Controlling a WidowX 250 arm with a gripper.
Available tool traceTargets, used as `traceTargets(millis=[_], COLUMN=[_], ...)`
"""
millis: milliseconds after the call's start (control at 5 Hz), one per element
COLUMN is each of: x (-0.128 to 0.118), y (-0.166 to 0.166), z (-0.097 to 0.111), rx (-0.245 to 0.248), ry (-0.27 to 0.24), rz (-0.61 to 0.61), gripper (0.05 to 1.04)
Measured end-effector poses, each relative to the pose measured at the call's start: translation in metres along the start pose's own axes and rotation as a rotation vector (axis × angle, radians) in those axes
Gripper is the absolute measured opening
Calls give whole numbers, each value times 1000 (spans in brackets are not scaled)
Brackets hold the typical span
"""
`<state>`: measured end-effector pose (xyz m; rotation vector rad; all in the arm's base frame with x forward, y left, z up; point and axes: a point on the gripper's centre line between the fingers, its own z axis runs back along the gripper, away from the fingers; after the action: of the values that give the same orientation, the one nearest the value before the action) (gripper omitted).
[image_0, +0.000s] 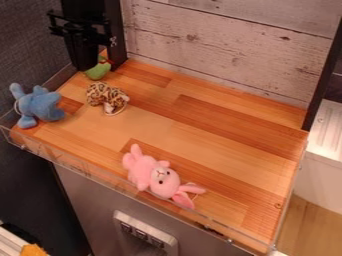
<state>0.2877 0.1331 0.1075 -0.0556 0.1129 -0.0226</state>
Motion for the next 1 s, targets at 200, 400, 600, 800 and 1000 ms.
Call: traceTargets(millis=[200,400,600,800,1000], x=[4,12,26,36,42], y=[3,3,-6,-10,-11], z=[2,1,2,-1,-5], rx=[7,25,35,40,33], ry=[4,-2,6,11,7], rz=[-112,-292,-455,-520,-471], gripper=[61,61,61,86,244])
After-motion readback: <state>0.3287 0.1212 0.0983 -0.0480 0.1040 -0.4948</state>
